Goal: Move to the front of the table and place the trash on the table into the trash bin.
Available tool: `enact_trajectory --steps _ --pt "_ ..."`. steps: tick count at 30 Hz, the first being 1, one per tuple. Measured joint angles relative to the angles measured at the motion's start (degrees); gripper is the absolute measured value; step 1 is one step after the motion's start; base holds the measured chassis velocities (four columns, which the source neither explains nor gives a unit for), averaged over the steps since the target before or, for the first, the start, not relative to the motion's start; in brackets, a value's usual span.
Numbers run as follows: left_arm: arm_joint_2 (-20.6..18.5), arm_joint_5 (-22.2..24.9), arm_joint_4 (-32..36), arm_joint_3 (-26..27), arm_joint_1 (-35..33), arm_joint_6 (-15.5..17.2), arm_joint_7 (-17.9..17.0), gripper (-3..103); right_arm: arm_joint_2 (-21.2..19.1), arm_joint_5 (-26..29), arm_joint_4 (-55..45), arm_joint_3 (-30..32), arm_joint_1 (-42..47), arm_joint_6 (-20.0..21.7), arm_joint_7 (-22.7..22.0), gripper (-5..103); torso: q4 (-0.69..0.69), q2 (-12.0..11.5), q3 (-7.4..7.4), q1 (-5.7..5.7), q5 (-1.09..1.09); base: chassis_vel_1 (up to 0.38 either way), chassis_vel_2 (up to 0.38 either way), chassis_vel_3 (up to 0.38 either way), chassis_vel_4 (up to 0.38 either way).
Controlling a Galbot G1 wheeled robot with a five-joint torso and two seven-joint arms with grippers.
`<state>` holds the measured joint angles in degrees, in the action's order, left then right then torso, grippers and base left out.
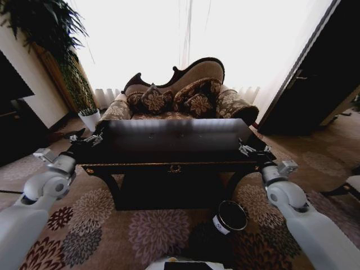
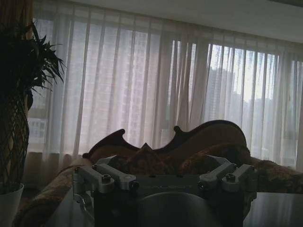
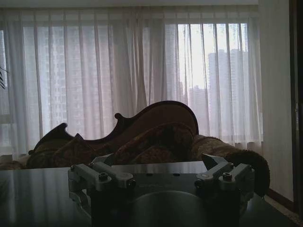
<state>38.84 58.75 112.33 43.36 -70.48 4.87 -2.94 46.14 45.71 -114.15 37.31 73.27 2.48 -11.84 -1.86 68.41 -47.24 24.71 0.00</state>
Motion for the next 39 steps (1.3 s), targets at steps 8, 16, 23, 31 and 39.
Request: enact_trajectory --steps 8,16,23,31,39 --pt "0.0 0.0 0.0 0.0 0.0 0.0 0.0 100 0.68 -0.18 -0.9 1.56 1.63 -0.12 0.3 100 0.0 0.0 0.0 0.01 0.0 0.0 0.0 0.0 0.0" --pt "0.0 0.0 0.0 0.0 0.0 0.0 0.0 100 0.6 -0.06 -1.49 3.12 2.74 -0.3 0.78 100 0.0 0.0 0.0 0.0 0.0 0.029 -0.031 -0.038 0.03" --pt "0.0 0.0 0.0 0.0 0.0 0.0 0.0 100 0.93 -0.15 -1.86 3.13 3.08 -0.31 0.29 100 0.0 0.0 0.0 -0.01 0.0 0.043 -0.046 -0.048 0.046" --pt "0.0 0.0 0.0 0.0 0.0 0.0 0.0 100 0.98 0.18 -2.68 3.77 3.62 -0.31 0.13 100 0.01 0.0 0.0 0.0 0.0 0.05 -0.043 -0.056 0.046" --pt "0.0 0.0 0.0 0.0 0.0 0.0 0.0 100 1.4 0.36 -2.85 5.0 4.49 -0.33 0.32 100 0.0 0.0 0.0 -0.01 0.0 0.07 -0.073 -0.065 0.066"
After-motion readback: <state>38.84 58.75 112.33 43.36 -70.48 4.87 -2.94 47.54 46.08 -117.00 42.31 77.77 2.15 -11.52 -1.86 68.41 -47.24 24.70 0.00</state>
